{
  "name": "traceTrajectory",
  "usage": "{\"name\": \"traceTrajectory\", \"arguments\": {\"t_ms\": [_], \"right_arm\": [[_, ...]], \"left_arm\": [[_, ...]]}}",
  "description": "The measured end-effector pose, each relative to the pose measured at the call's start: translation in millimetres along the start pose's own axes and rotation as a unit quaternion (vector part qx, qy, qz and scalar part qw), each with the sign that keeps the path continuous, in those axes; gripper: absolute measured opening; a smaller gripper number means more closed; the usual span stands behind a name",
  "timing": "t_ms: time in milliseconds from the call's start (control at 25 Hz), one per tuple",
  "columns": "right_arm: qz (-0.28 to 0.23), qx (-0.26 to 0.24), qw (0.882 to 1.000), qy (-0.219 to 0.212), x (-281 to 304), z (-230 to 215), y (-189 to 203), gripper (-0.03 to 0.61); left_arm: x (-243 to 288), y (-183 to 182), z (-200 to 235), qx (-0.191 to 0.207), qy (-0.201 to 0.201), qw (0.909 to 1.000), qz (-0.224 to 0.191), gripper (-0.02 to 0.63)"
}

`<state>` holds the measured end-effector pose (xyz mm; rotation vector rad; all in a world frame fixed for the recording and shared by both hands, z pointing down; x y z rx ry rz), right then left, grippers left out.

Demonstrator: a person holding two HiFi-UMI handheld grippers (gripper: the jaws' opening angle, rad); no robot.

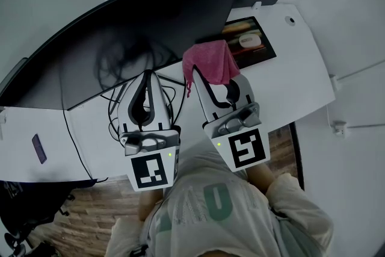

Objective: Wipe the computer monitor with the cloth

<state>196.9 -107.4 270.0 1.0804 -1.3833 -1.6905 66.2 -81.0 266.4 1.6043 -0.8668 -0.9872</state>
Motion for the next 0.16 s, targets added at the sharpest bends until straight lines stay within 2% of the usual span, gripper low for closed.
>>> {"name": "traceTrajectory", "arguments": {"t_ms": [160], "right_arm": [[0.0,-0.002,1.0,0.0,-0.5,0.7,-0.5,0.058]], "left_arm": [[-0.9,-0.9,-0.5,0.001,0.0,1.0,-0.001,0.015]]}}
Point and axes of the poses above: the fingertips, and each gripper's own axes: x forward along the fingers, z to its left, y out of its underside, the point moved 5 cm from there along -x, backward along the fingers, and after that the axes turned 14 degrees about y, right-handed, at the moved point
